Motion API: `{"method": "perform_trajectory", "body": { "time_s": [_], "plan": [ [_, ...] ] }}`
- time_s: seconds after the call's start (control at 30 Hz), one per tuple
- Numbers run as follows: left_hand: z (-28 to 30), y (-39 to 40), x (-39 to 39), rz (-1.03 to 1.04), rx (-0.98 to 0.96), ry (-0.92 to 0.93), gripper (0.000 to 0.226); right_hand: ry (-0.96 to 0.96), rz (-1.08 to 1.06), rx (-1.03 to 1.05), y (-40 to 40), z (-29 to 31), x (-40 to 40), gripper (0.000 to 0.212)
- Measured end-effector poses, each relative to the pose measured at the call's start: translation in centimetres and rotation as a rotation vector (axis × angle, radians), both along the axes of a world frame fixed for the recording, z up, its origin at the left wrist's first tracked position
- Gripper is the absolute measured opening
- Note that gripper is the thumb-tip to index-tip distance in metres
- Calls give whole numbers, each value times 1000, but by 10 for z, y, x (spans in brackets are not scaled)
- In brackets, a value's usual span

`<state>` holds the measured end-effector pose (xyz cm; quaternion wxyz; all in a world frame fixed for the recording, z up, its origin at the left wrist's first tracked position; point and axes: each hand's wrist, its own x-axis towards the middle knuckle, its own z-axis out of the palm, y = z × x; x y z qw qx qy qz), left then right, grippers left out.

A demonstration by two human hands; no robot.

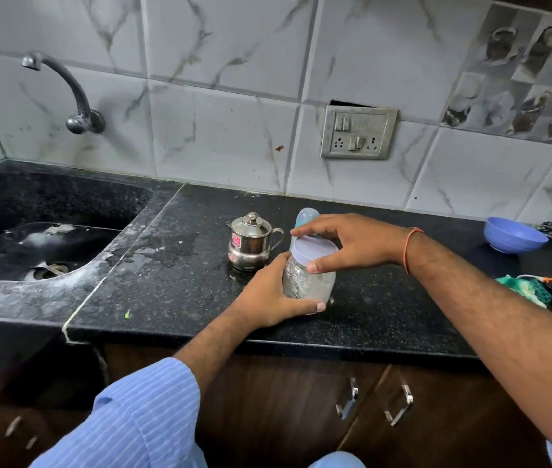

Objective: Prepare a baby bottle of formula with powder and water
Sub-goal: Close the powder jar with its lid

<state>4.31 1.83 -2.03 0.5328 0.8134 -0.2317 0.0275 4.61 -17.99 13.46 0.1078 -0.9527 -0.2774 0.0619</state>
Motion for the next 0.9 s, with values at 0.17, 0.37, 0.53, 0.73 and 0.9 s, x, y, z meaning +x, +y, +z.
{"method": "perform_trajectory", "body": {
  "time_s": [0.17, 0.37, 0.53, 0.73, 0.9],
  "plan": [
    [-2, -1, 2, -3, -6, 14, 104, -13, 54, -97, 5, 4, 1, 68],
    [-2, -2, 4, 4, -1, 0, 103, -44, 15, -102, 6, 2, -2, 63],
    [-2, -2, 4, 4, -10, 8, 101, -54, 40, -67, 9, 5, -5, 59],
    [-4, -3, 6, 7, -11, 13, 101, -12, 39, -37, 7, 5, -1, 60],
    [-6, -3, 7, 11, -10, 10, 99, -98, -20, -97, 9, 0, 1, 60]
  ]
}}
